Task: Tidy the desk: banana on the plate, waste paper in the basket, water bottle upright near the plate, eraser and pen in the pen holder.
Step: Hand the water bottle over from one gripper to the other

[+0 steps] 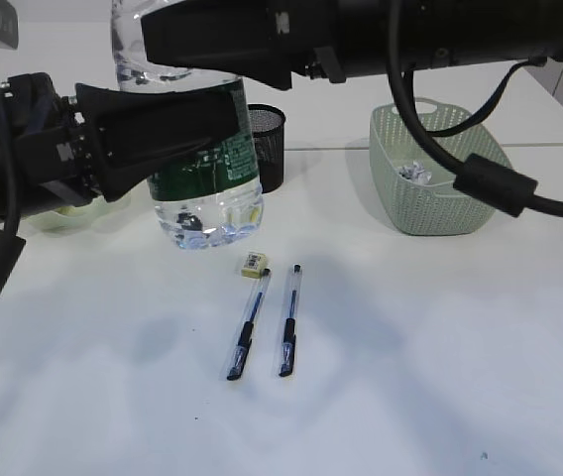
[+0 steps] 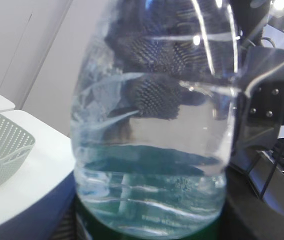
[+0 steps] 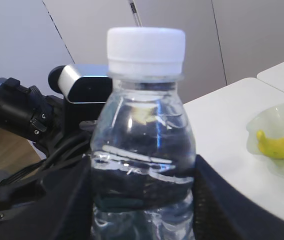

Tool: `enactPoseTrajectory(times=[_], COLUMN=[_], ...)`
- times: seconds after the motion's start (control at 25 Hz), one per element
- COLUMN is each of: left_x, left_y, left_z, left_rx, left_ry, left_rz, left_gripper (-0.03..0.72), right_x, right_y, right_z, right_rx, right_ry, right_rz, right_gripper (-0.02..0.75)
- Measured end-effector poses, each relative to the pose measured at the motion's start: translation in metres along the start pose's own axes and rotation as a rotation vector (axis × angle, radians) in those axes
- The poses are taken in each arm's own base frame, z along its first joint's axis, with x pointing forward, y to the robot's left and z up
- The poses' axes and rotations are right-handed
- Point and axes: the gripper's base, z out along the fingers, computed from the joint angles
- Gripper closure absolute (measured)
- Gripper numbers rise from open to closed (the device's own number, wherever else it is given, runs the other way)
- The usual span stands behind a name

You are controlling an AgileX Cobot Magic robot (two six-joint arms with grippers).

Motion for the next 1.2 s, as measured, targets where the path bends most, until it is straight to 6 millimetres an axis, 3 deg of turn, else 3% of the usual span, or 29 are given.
enactPoseTrajectory(times=[0.4, 0.6, 0.76, 1.2], left_x=[0.0, -0.001, -0.001, -0.014], left_y=[0.0, 0.002, 0.006, 0.034], left_z=[0.0, -0.002, -0.006, -0.031], left_rx=[0.001, -0.006, -0.021, -0.223], left_ry=[0.002, 0.006, 0.025, -0.016], left_rz=[0.036, 0.061, 0.1, 0.112], left_gripper=[0.279, 0.293, 0.297, 0.298], right_x=[0.0, 0.001, 0.003, 0.013], right_y=[0.0, 0.0, -0.001, -0.001], right_z=[0.0, 0.001, 0.002, 0.001], right_rx=[0.003, 0.011, 0.024, 0.028], right_ry=[0.003, 0.008, 0.039, 0.165], right_rz=[-0.002, 0.002, 0.017, 0.046], right_gripper=[0.351, 0.271, 0.255, 0.26])
